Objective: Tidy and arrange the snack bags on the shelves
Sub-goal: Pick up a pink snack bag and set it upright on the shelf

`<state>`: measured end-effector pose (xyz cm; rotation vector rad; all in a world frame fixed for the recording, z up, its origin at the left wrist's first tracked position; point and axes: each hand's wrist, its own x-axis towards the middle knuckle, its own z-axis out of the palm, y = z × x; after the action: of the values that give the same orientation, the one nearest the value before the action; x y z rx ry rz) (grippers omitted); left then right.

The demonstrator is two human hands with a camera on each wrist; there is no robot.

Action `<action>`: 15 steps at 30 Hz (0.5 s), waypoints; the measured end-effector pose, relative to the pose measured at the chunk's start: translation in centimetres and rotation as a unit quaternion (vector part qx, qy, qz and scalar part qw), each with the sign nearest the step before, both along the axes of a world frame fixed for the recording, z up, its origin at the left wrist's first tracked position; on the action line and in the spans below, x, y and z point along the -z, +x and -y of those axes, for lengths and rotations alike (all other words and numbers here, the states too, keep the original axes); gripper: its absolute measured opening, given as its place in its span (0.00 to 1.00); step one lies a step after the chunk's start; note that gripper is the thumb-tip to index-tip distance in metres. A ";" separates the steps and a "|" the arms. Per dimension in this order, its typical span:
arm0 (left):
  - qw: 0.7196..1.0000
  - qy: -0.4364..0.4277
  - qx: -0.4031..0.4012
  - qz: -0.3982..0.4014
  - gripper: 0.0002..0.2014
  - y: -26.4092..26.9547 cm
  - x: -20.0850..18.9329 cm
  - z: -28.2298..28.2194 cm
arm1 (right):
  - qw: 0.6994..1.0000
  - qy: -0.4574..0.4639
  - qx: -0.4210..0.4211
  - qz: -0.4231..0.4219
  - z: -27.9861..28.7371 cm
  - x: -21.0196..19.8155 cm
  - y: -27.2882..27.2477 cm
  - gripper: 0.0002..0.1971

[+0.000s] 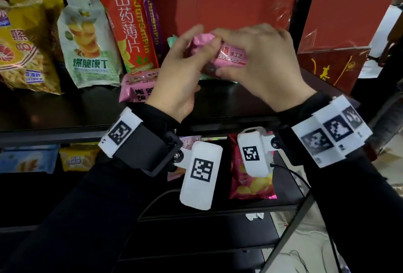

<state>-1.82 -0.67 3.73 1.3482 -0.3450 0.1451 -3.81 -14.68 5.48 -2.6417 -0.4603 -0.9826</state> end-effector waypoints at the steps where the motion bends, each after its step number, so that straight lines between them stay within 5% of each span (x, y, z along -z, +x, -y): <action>1: 1.000 -0.017 -0.011 0.006 0.14 0.0 0.2 0.2 | 1.000 -0.012 0.011 -0.004 -0.1 0.1 0.0 0.32; 5: 0.996 -0.078 -0.037 -0.003 0.06 0.2 0.6 0.3 | 1.000 0.007 0.024 -0.004 0.3 0.7 0.4 0.37; 8: 0.994 -0.102 -0.037 -0.028 0.05 0.6 0.8 0.0 | 0.981 0.184 -0.056 -0.007 1.2 1.6 1.1 0.35; 11: 0.992 -0.115 -0.028 -0.037 0.07 0.5 0.8 0.0 | 0.883 0.448 -0.132 -0.049 1.1 2.3 1.3 0.20; 15: 0.992 -0.127 -0.008 -0.024 0.15 0.3 1.0 0.5 | 0.770 0.598 -0.192 -0.108 0.3 2.6 1.1 0.14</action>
<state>-1.55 -1.17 2.69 1.1011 -0.2658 0.1636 -2.74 -14.99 2.92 -1.3736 -0.1741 -0.5086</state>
